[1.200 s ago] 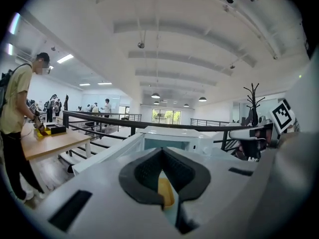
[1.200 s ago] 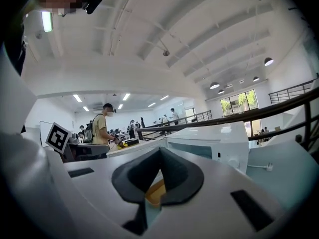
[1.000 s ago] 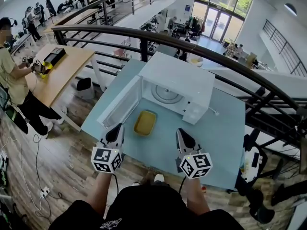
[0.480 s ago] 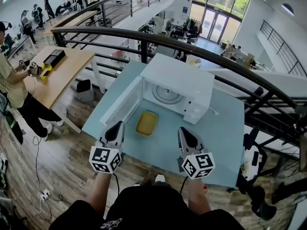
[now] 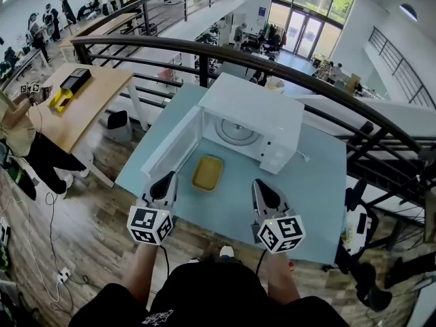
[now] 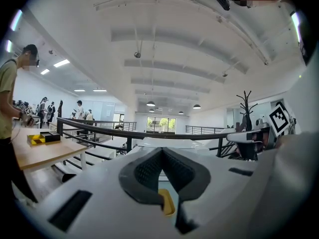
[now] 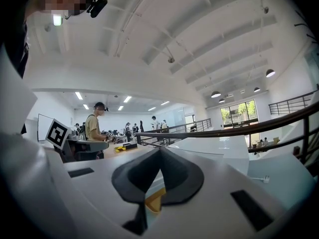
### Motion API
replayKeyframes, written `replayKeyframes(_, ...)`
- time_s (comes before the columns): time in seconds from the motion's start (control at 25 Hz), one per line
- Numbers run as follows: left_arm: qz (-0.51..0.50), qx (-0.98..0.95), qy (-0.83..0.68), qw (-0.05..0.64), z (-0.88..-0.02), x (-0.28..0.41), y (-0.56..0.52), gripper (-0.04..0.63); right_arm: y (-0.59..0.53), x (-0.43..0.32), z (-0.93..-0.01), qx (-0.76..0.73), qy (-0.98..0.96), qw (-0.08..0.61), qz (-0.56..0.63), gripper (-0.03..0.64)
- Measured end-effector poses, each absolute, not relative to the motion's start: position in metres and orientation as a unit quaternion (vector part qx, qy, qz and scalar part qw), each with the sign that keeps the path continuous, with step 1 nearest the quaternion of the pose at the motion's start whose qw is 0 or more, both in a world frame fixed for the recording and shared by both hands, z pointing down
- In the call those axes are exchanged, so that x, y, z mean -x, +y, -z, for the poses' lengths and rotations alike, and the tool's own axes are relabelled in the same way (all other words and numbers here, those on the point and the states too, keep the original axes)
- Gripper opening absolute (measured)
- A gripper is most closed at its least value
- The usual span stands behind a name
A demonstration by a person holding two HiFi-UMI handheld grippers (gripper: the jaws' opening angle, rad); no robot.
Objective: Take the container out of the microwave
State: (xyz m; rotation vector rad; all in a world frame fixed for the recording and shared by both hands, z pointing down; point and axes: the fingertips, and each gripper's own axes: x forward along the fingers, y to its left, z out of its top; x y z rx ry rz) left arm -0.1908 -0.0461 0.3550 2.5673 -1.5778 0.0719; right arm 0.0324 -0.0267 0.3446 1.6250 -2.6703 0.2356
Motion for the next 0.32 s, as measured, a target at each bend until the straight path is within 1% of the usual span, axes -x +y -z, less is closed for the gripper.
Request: replayKeyframes(0.32, -0.028, -0.852, -0.518, 0.070, -0.3636, 0.1872, -0.0514, 0.008, -0.0336, -0.0346, -0.3521, -0.519, -0.851, 0.012, -0.080, 0.006)
